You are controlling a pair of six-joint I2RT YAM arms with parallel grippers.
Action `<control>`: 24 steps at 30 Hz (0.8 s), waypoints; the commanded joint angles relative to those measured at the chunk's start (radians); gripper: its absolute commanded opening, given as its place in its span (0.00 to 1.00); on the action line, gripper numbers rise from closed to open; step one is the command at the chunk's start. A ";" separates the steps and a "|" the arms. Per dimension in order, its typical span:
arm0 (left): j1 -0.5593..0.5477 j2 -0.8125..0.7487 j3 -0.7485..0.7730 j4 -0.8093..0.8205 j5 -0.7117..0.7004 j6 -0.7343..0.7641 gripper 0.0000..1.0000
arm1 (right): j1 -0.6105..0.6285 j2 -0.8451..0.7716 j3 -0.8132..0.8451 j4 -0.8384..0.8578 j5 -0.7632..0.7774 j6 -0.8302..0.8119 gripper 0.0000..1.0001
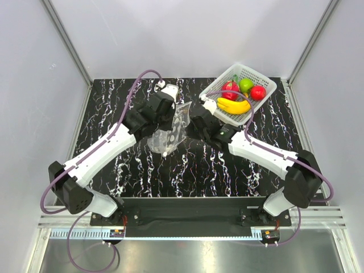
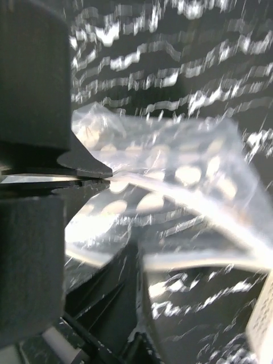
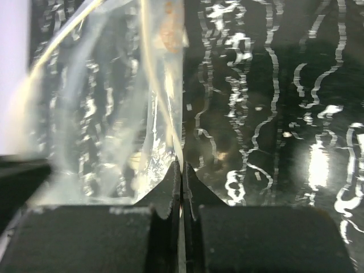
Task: Place the food in the zip-top bag and seal the zipper
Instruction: Open the zipper of the food storage bag at the center of the board.
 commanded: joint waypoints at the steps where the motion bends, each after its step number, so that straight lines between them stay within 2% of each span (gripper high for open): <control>1: 0.002 0.016 0.109 -0.086 -0.180 0.061 0.00 | 0.008 0.024 0.043 -0.076 0.103 0.034 0.00; 5: 0.000 0.035 0.167 -0.174 -0.326 0.087 0.00 | 0.009 0.043 0.037 -0.073 0.111 0.051 0.00; 9: 0.000 0.055 0.226 -0.237 -0.328 0.113 0.00 | 0.007 0.092 0.059 -0.120 0.154 0.048 0.00; 12: 0.002 0.053 0.250 -0.275 -0.377 0.130 0.00 | 0.005 0.115 0.066 -0.152 0.180 0.053 0.00; 15: 0.000 0.056 0.255 -0.300 -0.449 0.144 0.00 | 0.005 0.100 0.024 -0.114 0.175 0.053 0.00; 22: 0.002 0.082 0.223 -0.277 -0.448 0.177 0.00 | 0.004 0.096 0.004 -0.082 0.148 0.013 0.00; 24: 0.003 0.062 0.195 -0.226 -0.370 0.206 0.00 | 0.004 0.090 -0.006 -0.065 0.123 -0.019 0.00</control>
